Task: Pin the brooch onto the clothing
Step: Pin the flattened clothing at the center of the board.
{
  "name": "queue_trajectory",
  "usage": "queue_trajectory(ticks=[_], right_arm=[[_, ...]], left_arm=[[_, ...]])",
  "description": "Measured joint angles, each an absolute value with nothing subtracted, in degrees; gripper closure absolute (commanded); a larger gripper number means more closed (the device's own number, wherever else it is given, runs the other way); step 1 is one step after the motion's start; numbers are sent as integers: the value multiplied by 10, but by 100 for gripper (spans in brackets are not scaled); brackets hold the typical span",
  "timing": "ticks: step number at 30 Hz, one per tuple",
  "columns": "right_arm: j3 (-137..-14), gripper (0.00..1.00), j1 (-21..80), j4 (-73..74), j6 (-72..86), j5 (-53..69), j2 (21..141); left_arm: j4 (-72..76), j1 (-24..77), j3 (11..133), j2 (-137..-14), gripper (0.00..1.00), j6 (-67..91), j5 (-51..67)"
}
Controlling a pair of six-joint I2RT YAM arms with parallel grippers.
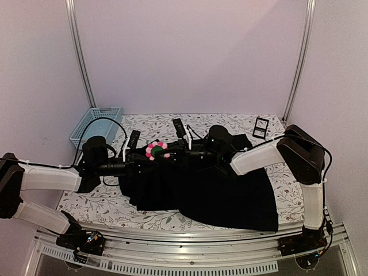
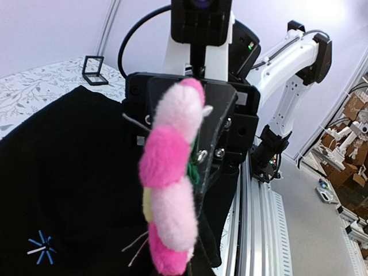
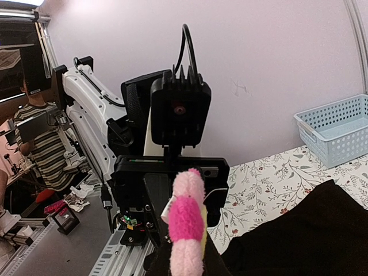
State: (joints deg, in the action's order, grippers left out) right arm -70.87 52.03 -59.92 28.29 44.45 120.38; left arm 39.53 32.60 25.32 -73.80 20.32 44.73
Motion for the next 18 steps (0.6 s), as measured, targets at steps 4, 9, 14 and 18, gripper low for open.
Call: queue_trajectory(ticks=[4, 9, 14, 18], right_arm=[[-709, 100, 520, -602, 281, 445, 1204], [-709, 100, 520, -602, 274, 446, 1204], [-709, 100, 520, -602, 268, 455, 1204], [-709, 100, 520, -603, 267, 460, 1204]], left_arm=[[400, 328, 253, -738, 100, 216, 443], [408, 329, 250, -738, 100, 231, 441], [430, 332, 244, -738, 75, 243, 433], [439, 333, 244, -737, 85, 234, 430]])
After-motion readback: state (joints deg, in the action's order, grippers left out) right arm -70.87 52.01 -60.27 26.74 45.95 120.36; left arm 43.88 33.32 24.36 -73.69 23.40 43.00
